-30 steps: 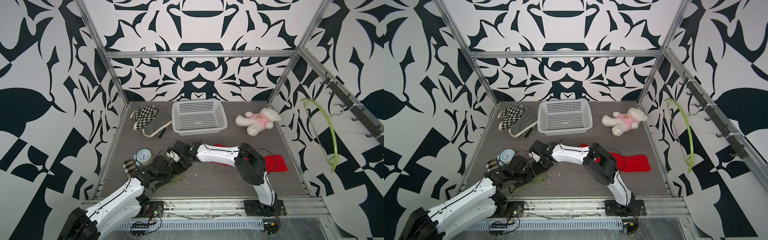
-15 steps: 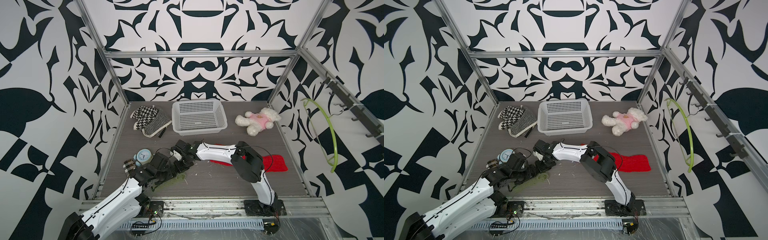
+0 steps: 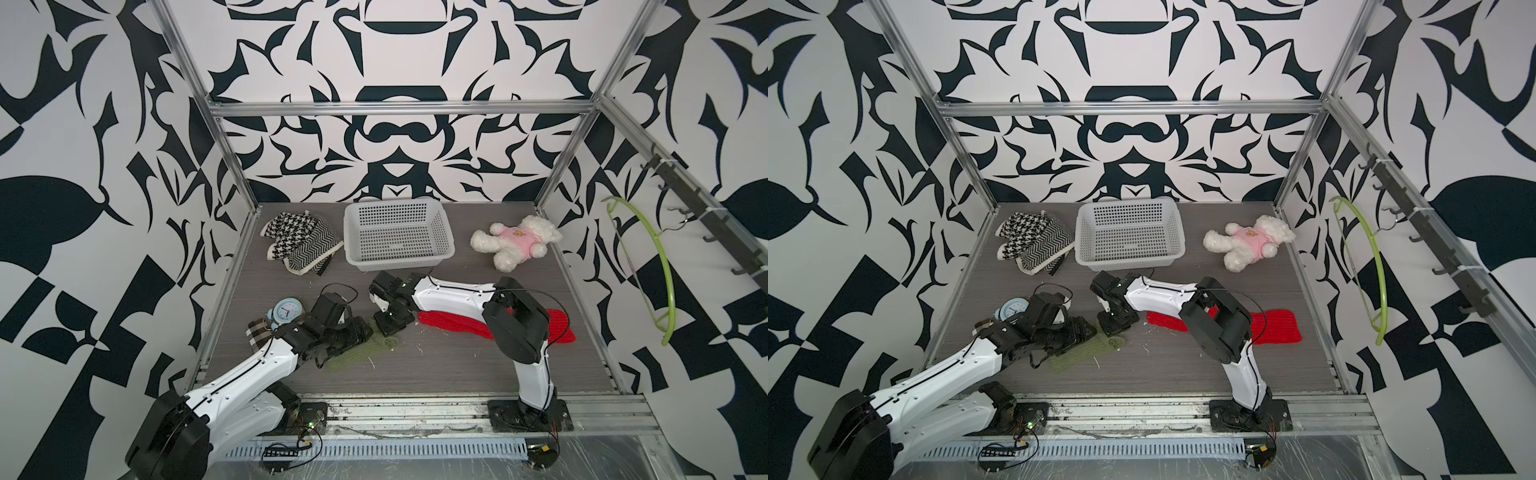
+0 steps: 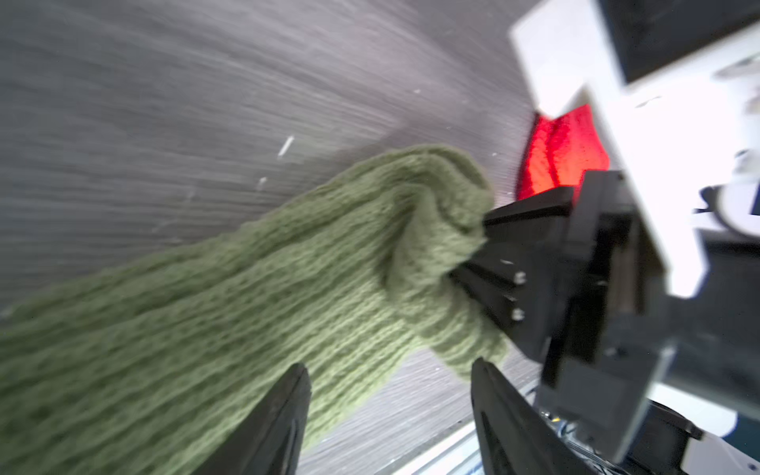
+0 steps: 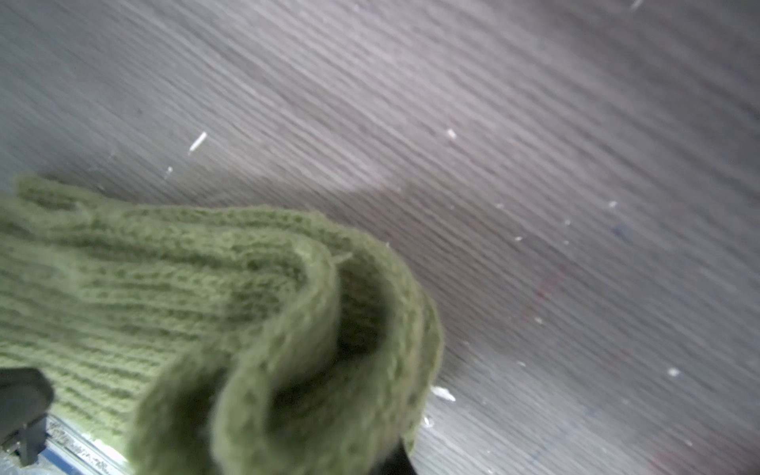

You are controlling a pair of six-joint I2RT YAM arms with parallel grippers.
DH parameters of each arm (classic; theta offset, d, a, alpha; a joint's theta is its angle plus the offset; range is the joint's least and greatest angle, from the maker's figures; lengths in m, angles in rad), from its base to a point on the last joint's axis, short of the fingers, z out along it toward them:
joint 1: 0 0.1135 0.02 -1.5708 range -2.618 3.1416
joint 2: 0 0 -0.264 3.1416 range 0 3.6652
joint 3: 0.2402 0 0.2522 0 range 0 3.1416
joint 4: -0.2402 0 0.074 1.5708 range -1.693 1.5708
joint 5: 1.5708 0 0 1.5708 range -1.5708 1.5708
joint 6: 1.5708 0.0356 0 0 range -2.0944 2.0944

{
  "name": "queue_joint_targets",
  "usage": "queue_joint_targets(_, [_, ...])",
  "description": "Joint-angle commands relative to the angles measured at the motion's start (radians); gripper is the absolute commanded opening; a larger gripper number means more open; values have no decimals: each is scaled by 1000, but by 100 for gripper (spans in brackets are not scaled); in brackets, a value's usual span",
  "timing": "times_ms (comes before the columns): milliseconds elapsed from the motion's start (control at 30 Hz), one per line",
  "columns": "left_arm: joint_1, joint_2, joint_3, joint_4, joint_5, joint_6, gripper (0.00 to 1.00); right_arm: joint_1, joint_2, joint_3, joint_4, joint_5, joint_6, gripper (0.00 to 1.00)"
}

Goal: Roll up the scarf and place it into the basket
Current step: Roll the scarf at the center of the board.

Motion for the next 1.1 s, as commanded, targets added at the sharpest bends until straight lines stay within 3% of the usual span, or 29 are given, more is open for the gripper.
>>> queue_joint_targets(0, [-3,20,31,41,27,15,68,12,-21,31,-40,22,-5,12])
queue_joint_targets(133, [-11,55,39,71,35,8,67,20,-33,39,-23,-1,10,12])
queue_joint_targets(567, [-55,158,-10,171,21,-56,45,26,-38,59,3,-25,28,12])
queue_joint_targets(700, [-55,200,-27,199,7,-72,27,26,-46,59,7,-29,29,12])
queue_joint_targets(767, [-55,221,-34,200,2,-75,6,27,-54,53,9,-27,29,12])
queue_joint_targets(800, [-55,225,-34,191,-1,-74,0,24,-58,49,9,-25,29,12])
queue_joint_targets(1067, [-41,167,-77,102,-62,-59,0,-21,-135,-31,0,11,20,12])
